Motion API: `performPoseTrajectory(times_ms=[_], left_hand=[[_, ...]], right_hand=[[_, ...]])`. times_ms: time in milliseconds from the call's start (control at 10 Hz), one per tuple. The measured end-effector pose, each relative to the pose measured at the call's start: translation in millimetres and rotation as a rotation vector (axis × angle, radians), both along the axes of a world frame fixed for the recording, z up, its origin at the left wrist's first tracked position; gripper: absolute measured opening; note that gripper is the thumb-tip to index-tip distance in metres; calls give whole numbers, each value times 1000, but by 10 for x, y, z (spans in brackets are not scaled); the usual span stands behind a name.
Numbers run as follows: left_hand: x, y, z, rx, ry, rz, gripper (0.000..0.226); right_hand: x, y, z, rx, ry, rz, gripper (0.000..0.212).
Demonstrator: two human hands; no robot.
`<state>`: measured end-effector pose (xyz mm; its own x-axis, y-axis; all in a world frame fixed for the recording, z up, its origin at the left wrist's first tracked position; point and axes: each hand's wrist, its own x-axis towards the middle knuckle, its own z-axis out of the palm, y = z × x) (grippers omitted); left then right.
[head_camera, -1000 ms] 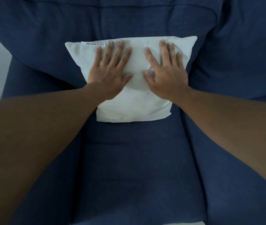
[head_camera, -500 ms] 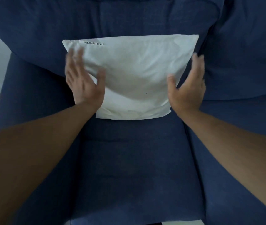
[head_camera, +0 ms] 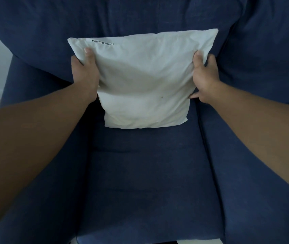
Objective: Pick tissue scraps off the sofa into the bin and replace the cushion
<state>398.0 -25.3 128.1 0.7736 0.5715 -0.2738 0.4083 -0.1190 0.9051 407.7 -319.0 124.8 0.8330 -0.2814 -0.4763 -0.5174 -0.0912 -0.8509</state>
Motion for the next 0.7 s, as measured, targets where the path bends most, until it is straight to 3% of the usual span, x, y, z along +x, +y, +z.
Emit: performPoseTrajectory(times_ms=[200, 300, 400, 600, 700], left_hand=[[-43, 0, 12, -69, 45, 22, 42], [-155, 59, -61, -77, 99, -35, 65], [-232, 127, -141, -94, 113, -76, 70], [-364, 213, -147, -37, 144, -148, 74], [-628, 144, -206, 184, 226, -249, 64]], right_hand=[[-123, 6, -88, -66, -8, 8, 57], [-240, -7, -194, -117, -25, 8, 79], [-355, -51, -331, -104, -61, 30, 85], [-457, -24, -343, -148, -132, 59, 57], [-530, 12, -384, -235, -125, 45, 61]])
